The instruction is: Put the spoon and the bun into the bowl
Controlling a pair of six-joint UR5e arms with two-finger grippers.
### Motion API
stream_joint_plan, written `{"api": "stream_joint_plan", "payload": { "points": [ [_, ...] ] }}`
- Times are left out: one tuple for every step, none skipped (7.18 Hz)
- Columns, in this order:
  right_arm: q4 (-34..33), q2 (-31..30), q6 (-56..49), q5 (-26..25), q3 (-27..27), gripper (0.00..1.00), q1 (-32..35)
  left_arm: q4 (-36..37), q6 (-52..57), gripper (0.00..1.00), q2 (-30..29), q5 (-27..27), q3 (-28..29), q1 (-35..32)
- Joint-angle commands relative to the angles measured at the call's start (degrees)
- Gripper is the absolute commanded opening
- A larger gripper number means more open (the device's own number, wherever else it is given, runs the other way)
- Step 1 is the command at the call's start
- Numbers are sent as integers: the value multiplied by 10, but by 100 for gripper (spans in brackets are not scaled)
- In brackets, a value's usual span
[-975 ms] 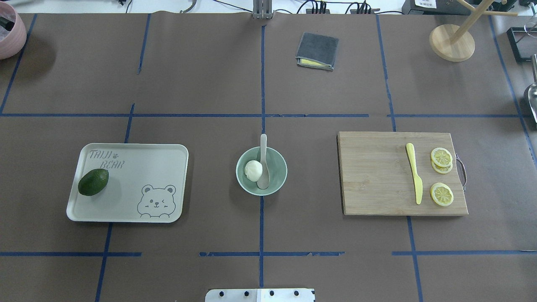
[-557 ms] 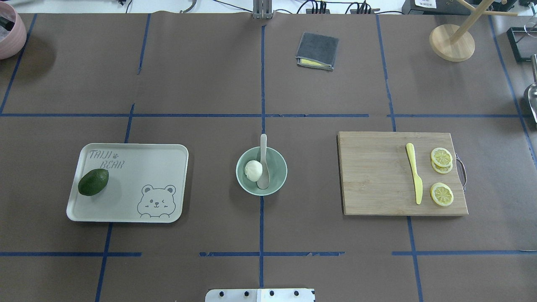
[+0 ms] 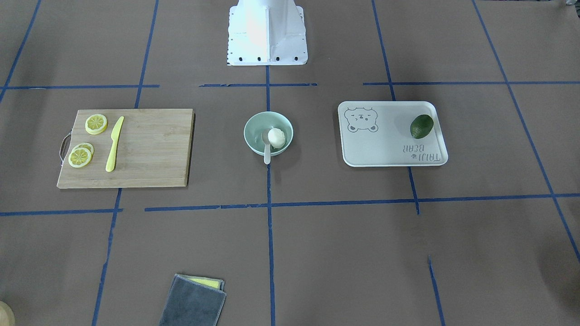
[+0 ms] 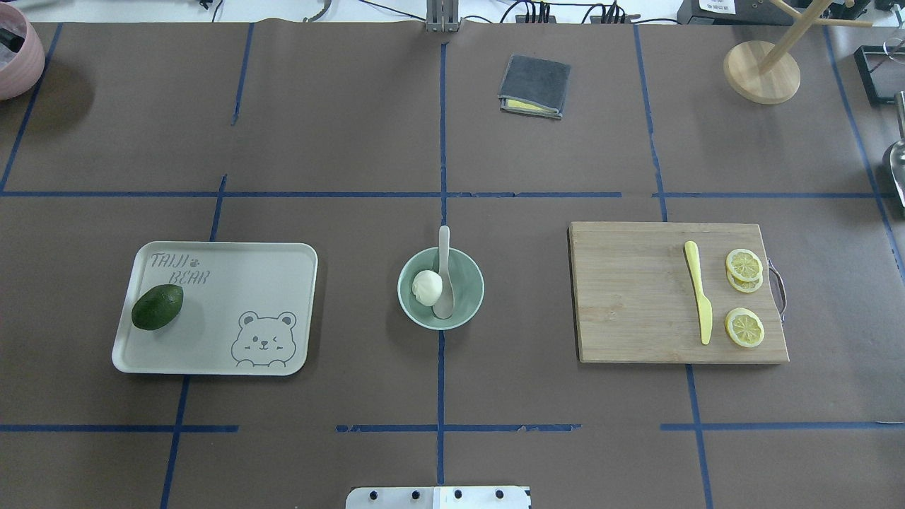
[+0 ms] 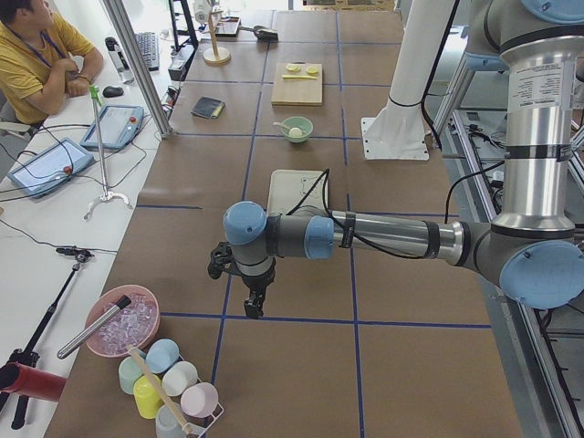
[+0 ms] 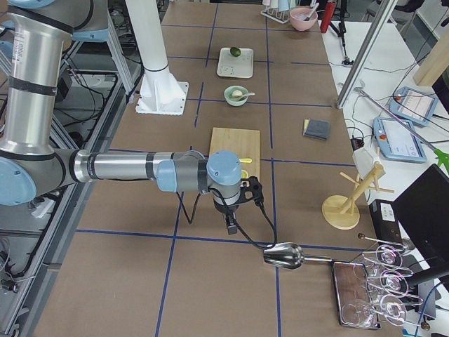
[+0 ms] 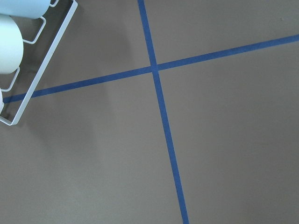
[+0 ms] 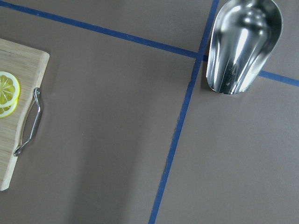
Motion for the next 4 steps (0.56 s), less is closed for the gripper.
{"api": "stream_joint_plan", "payload": {
  "points": [
    [0, -1, 0, -3, 2, 100, -37, 1, 1, 100, 1, -1, 0, 0],
    [-17, 1, -1, -3, 4, 100, -49, 1, 1, 100, 3, -23, 0, -1],
    [-34, 1, -1, -5, 27, 100, -51, 0, 1, 100, 8, -32, 1, -2],
    [-51, 2, -1, -5, 31, 100, -52, 0, -1, 100, 7, -29, 1, -9]
  ]
}}
